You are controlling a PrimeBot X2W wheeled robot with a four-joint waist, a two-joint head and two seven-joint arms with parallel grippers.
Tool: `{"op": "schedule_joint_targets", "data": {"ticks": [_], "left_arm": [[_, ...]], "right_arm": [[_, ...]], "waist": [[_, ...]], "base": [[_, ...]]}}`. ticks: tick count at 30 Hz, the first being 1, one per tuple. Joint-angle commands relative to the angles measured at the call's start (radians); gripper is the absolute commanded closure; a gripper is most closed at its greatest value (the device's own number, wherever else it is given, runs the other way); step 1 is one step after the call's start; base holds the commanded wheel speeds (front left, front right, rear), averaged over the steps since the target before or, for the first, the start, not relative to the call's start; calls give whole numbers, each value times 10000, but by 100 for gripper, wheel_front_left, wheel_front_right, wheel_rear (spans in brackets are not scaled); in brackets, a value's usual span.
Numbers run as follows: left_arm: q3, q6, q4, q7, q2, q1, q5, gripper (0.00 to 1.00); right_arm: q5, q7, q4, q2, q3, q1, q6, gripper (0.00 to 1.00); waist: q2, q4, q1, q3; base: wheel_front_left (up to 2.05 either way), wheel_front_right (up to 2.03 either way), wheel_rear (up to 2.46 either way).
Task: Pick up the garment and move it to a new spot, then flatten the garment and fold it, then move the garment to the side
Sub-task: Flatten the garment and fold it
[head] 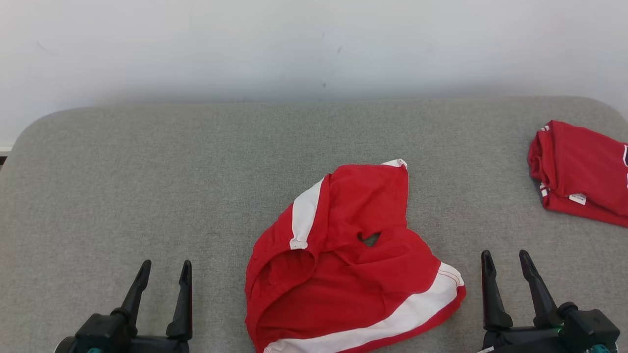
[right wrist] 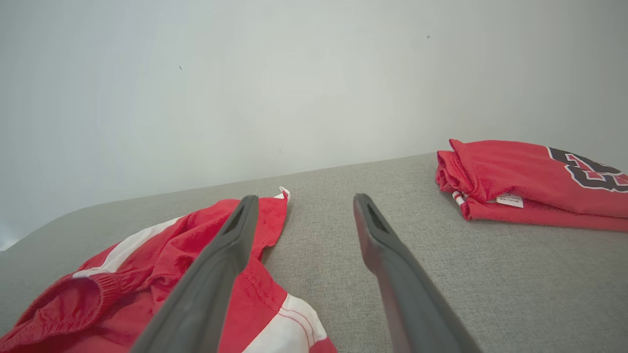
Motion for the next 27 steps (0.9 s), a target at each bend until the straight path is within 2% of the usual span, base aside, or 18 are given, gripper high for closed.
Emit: {"op": "schedule_joint_targets", "data": {"ticks": [1,11,27], "left_arm": [[72,15,-65,-3,8,188,54,0],[484,15,-388,-3,-80,470,171,0],[930,157,-858,-3,-235,839,396,0]], "right_arm": [[-220,5,-232,-11,-4,182,-28,0],[-946,4,-1224,-188,138,739,-28,0],[-1156,4,-1261,-78,161,890,-28,0]], "waist": [[0,-26,0,-71],[0,-46,0,-292],[0,-10,0,-299]], "base": [[0,0,0],[0,0,0],[0,0,0]]}}
